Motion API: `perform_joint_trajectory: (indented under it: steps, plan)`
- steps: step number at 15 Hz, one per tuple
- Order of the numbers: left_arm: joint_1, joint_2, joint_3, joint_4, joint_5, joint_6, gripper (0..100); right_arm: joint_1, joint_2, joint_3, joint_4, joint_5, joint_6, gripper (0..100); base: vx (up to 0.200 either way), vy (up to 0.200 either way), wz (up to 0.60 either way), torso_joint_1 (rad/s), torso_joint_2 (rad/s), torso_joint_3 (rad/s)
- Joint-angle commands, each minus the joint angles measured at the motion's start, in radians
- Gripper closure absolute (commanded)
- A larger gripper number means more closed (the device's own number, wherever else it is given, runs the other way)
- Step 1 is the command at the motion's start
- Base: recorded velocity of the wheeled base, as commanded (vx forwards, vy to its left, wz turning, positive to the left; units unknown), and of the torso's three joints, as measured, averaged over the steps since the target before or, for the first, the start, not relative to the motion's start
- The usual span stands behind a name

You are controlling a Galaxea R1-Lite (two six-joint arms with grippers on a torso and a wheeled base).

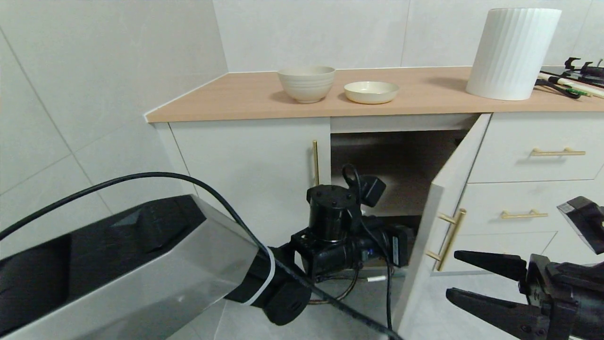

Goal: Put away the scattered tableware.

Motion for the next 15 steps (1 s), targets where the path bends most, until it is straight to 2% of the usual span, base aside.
perform_joint_trajectory:
  steps: [1,2,3,4,6,9,11,12,13,14,15]
  plan:
    - [-0.041,-0.179,0.238,-0.161,-0.31,-0.039,100,0.051,-0.108,0.003,0.02,0.043,0.003,0,0.0,0.0,0.0,0.0,0.0,0.0]
    - [-0.021,-0.173,0.236,-0.204,-0.273,-0.055,100,0.053,-0.145,-0.007,0.072,0.074,0.003,0,0.0,0.0,0.0,0.0,0.0,0.0]
    - [0.002,-0.162,0.226,-0.204,-0.244,-0.053,100,0.053,-0.165,-0.02,0.124,0.094,0.003,0,0.0,0.0,0.0,0.0,0.0,0.0]
    - [0.005,-0.162,0.224,-0.204,-0.243,-0.053,100,0.051,-0.167,-0.024,0.129,0.096,0.003,0,0.0,0.0,0.0,0.0,0.0,0.0]
    - [0.063,-0.162,0.212,-0.199,-0.232,-0.053,100,0.048,-0.157,-0.037,0.155,0.091,0.003,0,0.0,0.0,0.0,0.0,0.0,0.0]
    - [0.126,-0.193,0.21,-0.121,-0.2,-0.047,100,0.043,-0.137,-0.045,0.155,0.088,0.001,0,0.0,0.0,0.0,0.0,0.0,0.0]
    - [0.172,-0.222,0.152,0.008,-0.066,0.019,100,0.048,-0.114,-0.056,0.156,0.063,-0.002,0,0.0,0.0,0.0,0.0,0.0,0.0]
    - [0.183,-0.226,0.143,0.025,-0.034,0.036,100,0.049,-0.107,-0.06,0.156,0.06,-0.005,0,0.0,0.0,0.0,0.0,0.0,0.0]
    - [0.229,-0.262,0.132,0.109,0.083,0.094,100,0.053,-0.047,-0.093,0.158,0.023,-0.008,0,0.0,0.0,0.0,0.0,0.0,0.0]
    - [0.247,-0.291,0.138,0.14,0.118,0.109,100,0.057,-0.001,-0.117,0.159,-0.024,-0.009,0,0.0,0.0,0.0,0.0,0.0,0.0]
    - [0.274,-0.335,0.158,0.178,0.144,0.113,100,0.094,0.071,-0.163,0.159,-0.133,-0.009,0,0.0,0.0,0.0,0.0,0.0,0.0]
